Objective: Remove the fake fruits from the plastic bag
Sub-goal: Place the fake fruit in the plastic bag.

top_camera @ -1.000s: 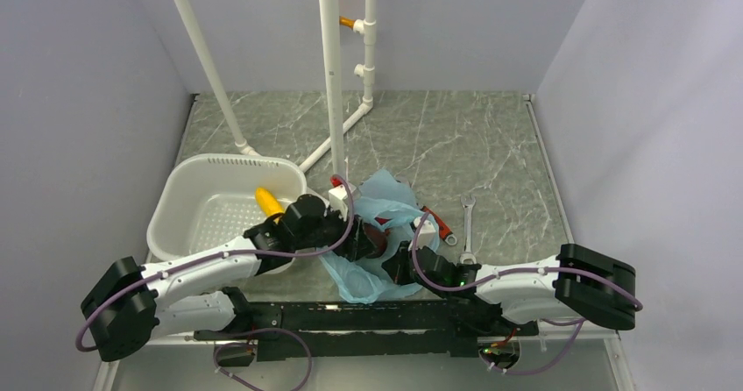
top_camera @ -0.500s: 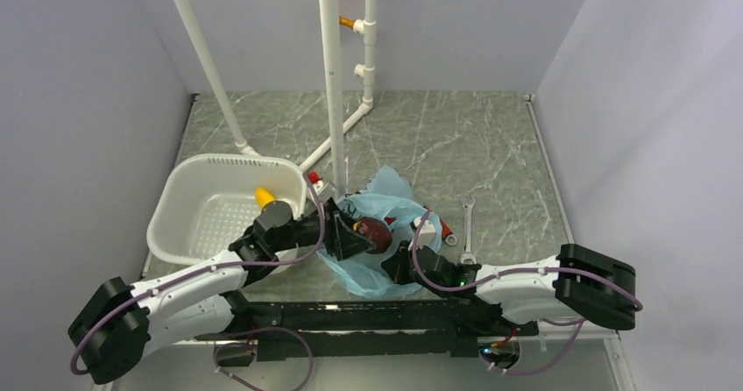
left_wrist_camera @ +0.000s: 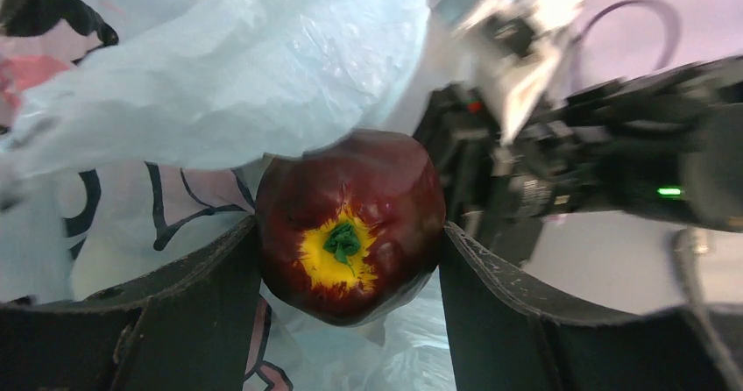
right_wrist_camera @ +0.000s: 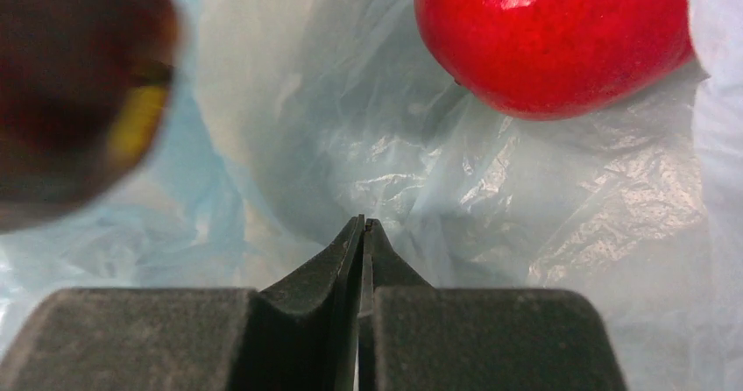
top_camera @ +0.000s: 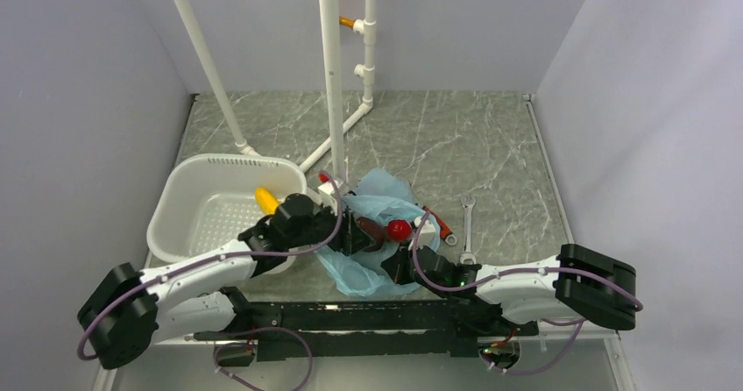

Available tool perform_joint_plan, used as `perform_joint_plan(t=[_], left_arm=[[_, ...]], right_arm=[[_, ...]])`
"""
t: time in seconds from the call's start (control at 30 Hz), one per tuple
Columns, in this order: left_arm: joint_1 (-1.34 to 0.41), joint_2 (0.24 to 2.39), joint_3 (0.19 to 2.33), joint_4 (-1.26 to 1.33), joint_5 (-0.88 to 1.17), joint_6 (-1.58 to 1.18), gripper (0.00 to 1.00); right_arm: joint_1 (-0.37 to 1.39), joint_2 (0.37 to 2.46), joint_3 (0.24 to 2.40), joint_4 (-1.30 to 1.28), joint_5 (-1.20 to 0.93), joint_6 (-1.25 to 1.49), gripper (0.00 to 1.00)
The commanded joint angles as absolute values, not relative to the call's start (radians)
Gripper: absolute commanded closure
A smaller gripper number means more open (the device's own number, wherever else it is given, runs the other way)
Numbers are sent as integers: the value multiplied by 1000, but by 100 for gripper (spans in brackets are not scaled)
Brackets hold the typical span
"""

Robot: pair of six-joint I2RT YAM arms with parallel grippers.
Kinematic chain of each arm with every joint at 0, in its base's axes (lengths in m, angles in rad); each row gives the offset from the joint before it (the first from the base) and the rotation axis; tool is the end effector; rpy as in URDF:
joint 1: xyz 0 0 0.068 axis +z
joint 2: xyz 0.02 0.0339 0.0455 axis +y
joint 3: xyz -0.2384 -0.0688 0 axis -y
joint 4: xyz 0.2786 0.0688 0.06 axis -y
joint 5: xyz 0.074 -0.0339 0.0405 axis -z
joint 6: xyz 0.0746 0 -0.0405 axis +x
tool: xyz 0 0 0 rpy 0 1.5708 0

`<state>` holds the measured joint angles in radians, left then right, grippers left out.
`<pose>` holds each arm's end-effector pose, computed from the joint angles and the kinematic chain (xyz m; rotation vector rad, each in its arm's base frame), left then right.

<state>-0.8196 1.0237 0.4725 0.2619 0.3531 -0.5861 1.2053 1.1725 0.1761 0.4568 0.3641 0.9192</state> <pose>0.1878 -0.2389 0.1812 0.5063 1.9910 -1.2588 0.1151 0.2264 0.0581 -0.0861 2.2016 0.8883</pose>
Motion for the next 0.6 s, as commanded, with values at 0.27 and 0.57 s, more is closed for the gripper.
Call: perform_joint_plan(t=[0.27, 0.57], left_arm=[[-1011, 1265, 696, -102, 8, -399, 22], [-1029, 1120, 775, -253, 3, -397, 1]], right_arm=[[1208, 1130, 146, 502, 406, 930, 94], [1208, 1134, 142, 511, 402, 927, 94]])
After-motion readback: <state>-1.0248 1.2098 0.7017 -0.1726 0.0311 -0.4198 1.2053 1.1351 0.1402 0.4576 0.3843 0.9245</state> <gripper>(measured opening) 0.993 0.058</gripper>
